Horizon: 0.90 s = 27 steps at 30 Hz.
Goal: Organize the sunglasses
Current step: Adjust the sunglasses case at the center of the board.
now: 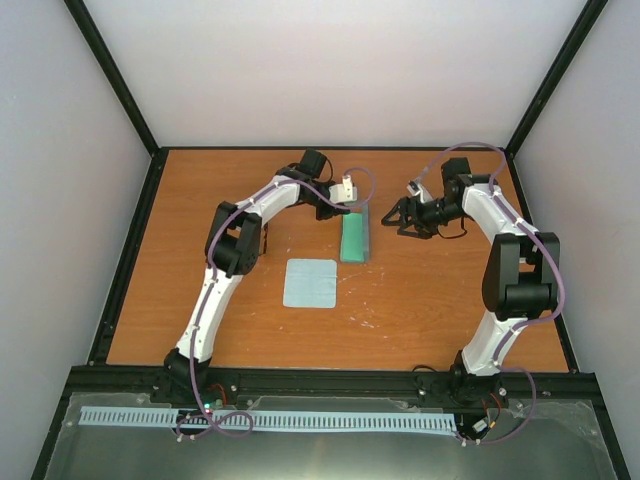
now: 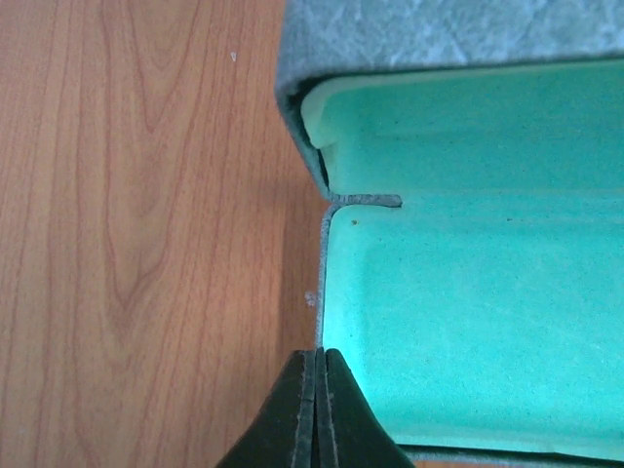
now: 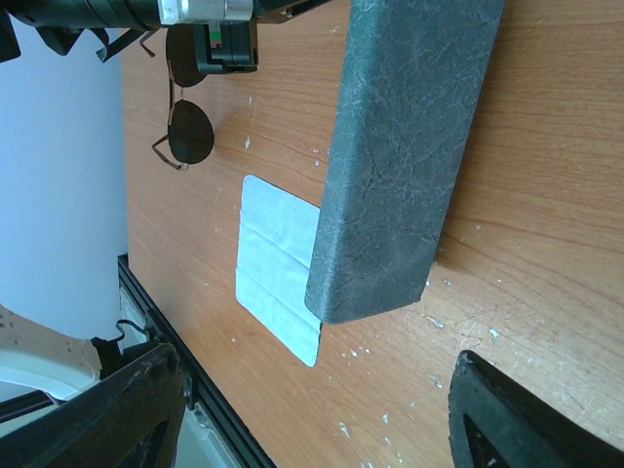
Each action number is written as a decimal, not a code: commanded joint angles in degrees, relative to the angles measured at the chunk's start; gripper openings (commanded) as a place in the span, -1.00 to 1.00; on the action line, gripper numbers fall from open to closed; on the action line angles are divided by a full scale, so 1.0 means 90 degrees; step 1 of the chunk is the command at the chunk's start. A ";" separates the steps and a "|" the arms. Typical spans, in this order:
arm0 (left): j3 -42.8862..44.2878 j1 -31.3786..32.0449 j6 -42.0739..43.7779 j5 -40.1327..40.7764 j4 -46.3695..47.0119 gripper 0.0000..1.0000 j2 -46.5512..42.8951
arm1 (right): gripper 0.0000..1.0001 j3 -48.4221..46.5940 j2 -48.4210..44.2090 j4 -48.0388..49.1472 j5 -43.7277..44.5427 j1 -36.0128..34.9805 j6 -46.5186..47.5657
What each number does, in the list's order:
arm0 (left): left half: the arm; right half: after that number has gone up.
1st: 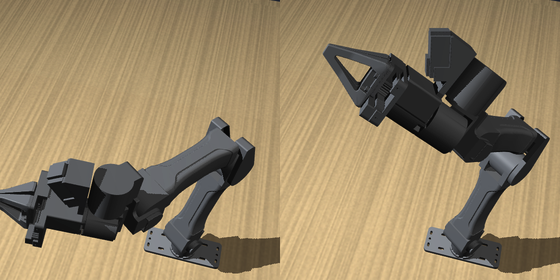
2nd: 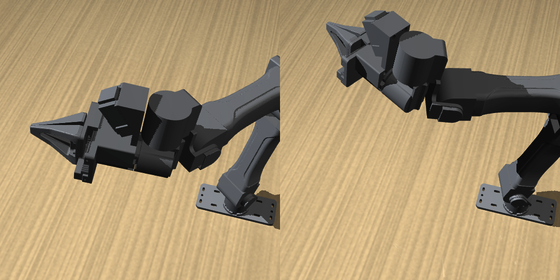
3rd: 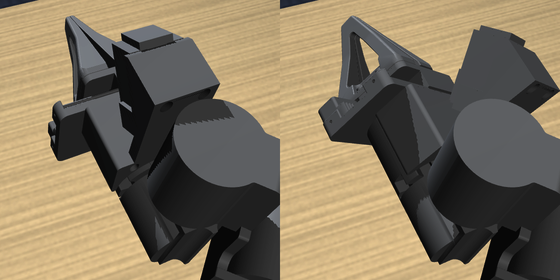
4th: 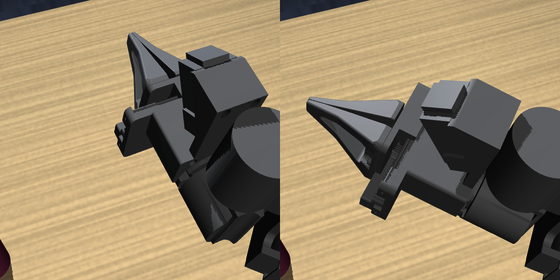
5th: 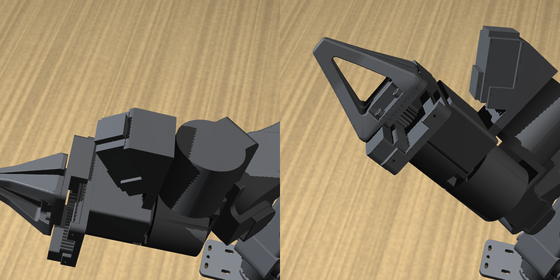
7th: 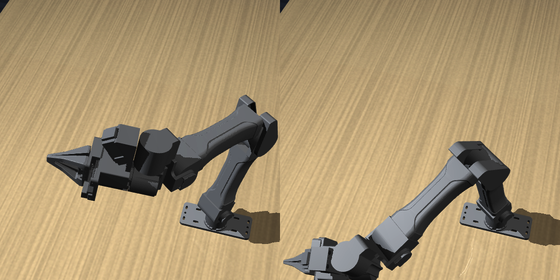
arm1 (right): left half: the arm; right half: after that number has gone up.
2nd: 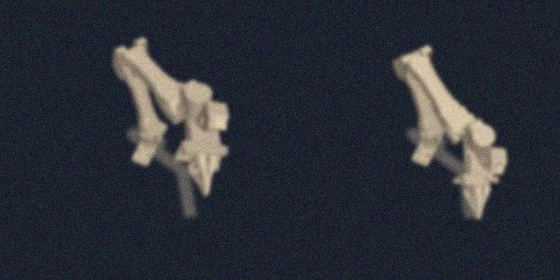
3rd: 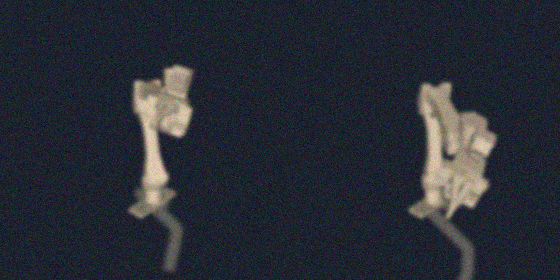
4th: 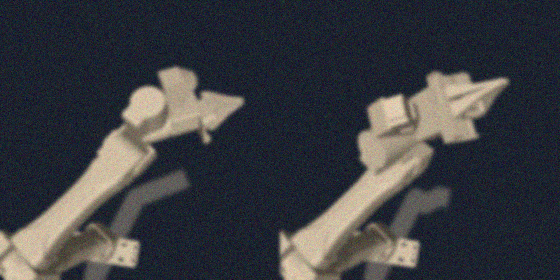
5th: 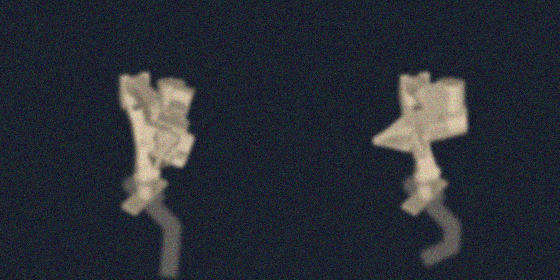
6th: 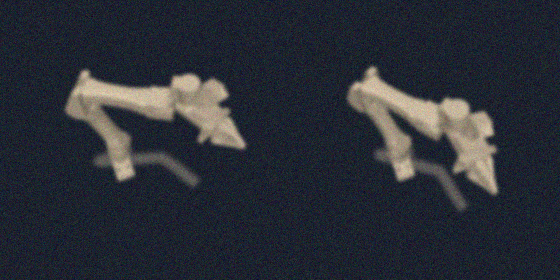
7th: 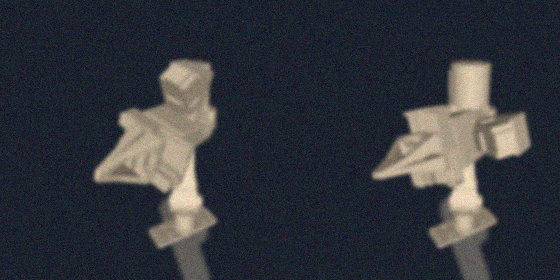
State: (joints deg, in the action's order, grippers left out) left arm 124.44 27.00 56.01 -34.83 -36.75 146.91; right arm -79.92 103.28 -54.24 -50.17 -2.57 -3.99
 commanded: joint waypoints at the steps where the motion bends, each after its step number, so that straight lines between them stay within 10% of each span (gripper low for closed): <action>1: -0.0238 0.0033 -0.0384 0.0058 -0.0716 -0.99 -0.0189 | 0.43 0.0124 -0.0017 -0.0016 -0.0032 0.0051 0.0116; 11: -0.0970 0.0032 -0.1515 0.0091 -0.0775 -0.99 -0.0572 | 0.13 0.1124 -0.0894 0.0692 0.1048 0.0090 -0.0898; 21: -0.1983 0.0039 -0.2199 0.0081 -0.0402 -0.99 -0.1086 | -0.82 0.3008 -0.2122 0.0980 0.1774 -0.0037 -0.2150; 27: -0.2125 0.0040 -0.2305 0.0083 -0.0271 -0.99 -0.1185 | -0.95 0.3857 -0.2291 0.1386 0.1674 -0.0841 -0.2808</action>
State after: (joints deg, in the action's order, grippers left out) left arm 107.13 27.03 37.08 -35.53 -36.60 136.55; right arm -48.42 83.70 -45.19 -35.20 -5.41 -23.33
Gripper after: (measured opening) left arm 0.022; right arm 0.030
